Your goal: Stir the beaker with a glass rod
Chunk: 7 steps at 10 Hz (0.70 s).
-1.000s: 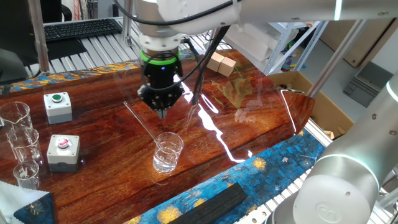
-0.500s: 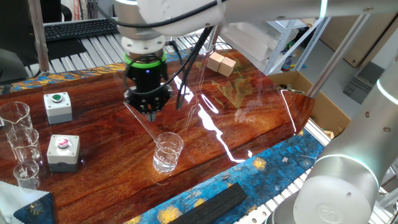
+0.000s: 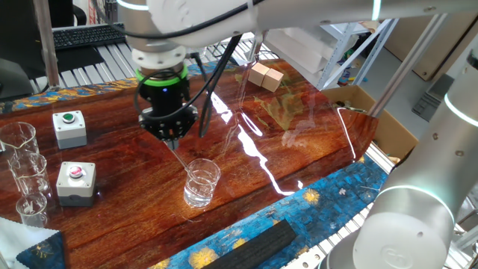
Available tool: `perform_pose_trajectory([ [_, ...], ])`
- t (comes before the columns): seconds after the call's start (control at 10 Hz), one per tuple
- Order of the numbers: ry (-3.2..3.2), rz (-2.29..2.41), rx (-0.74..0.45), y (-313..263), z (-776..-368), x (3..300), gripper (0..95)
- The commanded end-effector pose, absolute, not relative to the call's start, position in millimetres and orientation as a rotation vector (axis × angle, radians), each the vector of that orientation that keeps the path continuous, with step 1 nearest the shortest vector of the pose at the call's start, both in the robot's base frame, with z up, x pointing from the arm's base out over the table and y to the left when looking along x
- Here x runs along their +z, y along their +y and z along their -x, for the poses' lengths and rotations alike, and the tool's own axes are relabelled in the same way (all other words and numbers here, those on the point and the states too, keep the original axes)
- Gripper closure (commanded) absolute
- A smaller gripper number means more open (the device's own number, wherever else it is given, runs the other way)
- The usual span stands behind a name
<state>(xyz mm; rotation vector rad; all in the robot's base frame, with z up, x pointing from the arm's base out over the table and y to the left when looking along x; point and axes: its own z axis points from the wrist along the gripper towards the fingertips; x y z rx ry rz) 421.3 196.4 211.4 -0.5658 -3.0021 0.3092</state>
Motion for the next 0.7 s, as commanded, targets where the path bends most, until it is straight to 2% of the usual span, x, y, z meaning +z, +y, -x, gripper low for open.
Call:
perform_pose_trajectory([
  [0.1,-2.988,0.611,0.32,204,-426,209,95.0],
  [0.4,-2.973,0.673,0.346,213,-432,208,95.0],
  [0.7,-2.955,0.734,0.431,216,-438,204,95.0],
])
